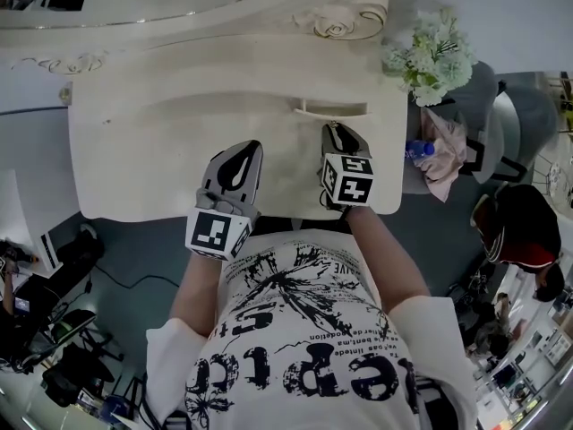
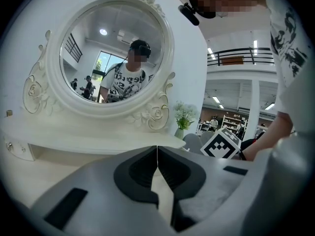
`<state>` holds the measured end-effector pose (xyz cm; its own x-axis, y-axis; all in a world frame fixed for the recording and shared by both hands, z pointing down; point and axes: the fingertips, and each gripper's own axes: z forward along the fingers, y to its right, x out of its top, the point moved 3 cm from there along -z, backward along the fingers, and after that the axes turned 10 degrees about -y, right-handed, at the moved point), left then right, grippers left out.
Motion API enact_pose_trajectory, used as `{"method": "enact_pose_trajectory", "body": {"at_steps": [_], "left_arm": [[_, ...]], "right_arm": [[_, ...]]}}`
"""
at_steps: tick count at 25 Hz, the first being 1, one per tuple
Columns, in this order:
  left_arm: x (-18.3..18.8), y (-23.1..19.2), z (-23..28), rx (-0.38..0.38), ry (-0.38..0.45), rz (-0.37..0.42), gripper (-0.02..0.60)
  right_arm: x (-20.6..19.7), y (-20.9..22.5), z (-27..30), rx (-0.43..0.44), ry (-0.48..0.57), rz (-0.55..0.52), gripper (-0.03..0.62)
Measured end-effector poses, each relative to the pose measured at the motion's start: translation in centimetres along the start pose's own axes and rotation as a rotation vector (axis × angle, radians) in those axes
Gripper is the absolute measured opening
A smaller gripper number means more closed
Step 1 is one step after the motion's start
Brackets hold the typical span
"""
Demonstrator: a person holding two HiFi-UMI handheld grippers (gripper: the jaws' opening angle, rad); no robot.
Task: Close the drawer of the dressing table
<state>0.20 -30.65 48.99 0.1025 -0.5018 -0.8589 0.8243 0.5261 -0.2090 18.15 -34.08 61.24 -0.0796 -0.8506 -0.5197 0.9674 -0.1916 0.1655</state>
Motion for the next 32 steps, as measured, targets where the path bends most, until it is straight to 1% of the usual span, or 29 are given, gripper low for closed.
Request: {"method": "enact_pose_trajectory", "body": {"at_steps": [7, 13, 16, 24, 32], "left_arm": [[0.2, -0.1, 0.1, 0.011, 0.001, -0.002, 0.020], [0.3, -0.4, 0.2, 0.022, 0.008, -0.031, 0.020], [0.5, -0.4, 0.3, 0.031, 0.010, -0.034, 0.020], [1.1, -0.5, 0.4, 0.059, 0.012, -0.029, 0.020], [1.4, -0.2, 0.3, 0.068, 0.017, -0.019, 0.020]], "right_arm": [[1.4, 0.6, 0.7, 0.007, -0.004, 0.002, 0.106], [3.1, 0.8, 1.5, 0.020, 0.002, 0.003, 0.106], [3.6, 0.9, 1.8, 0.021, 0.002, -0.001, 0.106], [4.4, 1.0, 2.3, 0.035, -0.007, -0.033, 0.106], [4.4, 0.9, 2.2, 0.057, -0.028, -0.066, 0.106]]}}
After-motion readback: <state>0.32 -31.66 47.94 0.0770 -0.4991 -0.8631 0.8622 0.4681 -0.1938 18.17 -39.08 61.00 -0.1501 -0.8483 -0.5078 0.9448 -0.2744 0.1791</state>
